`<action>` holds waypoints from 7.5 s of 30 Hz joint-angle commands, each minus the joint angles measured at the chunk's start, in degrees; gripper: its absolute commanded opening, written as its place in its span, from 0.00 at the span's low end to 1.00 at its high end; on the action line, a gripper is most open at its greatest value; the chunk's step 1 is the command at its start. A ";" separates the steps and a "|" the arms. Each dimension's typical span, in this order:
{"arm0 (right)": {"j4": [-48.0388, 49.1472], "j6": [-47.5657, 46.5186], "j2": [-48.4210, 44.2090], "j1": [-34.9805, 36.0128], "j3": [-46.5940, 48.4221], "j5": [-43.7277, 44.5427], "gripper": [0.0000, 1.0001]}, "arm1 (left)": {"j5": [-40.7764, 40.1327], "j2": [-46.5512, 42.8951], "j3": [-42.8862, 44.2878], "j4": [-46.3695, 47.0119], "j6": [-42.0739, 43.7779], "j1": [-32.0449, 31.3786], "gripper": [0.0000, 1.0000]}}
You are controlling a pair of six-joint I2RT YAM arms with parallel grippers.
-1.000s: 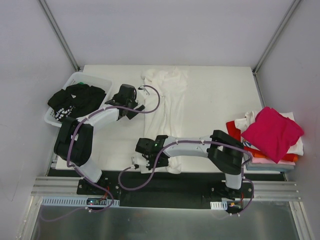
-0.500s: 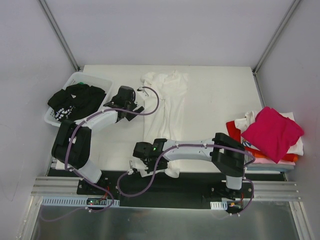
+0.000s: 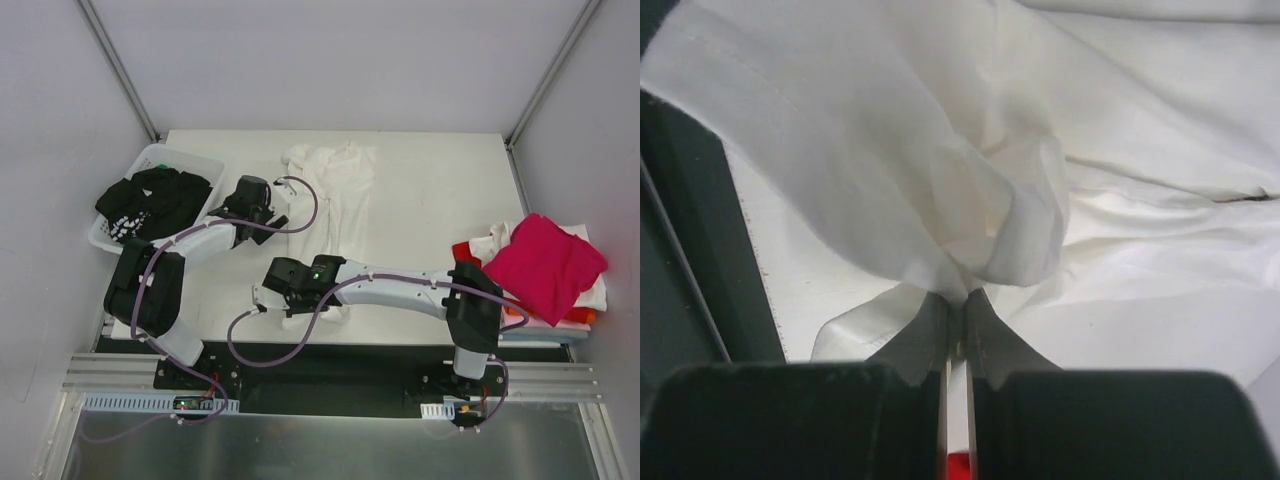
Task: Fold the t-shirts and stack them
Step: Fold the folded rectangular tshirt in 1/3 of the way, then grab one side of the 2/3 rectangular tshirt with right arm, then fold the long partially folded tshirt into a neat square
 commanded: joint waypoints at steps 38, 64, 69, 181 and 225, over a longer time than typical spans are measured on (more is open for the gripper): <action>-1.86 -14.55 17.19 -26.49 25.96 2.89 0.01 | 0.00 1.02 -0.58 4.01 -0.78 1.76 0.96; 7.20 -16.31 25.10 -28.86 32.99 4.65 0.38 | 0.26 1.90 0.12 4.01 -0.78 1.76 0.96; 8.07 -16.48 26.07 -29.83 34.92 6.40 0.44 | 0.35 1.64 0.12 4.01 -0.87 1.76 0.96; -2.46 -1.72 9.38 -8.74 0.30 -14.05 0.01 | -4.75 10.78 16.47 -2.23 -6.50 15.56 0.99; -6.78 -1.45 1.46 0.32 12.94 6.84 0.01 | -4.31 11.74 12.52 -1.88 -8.69 15.56 0.99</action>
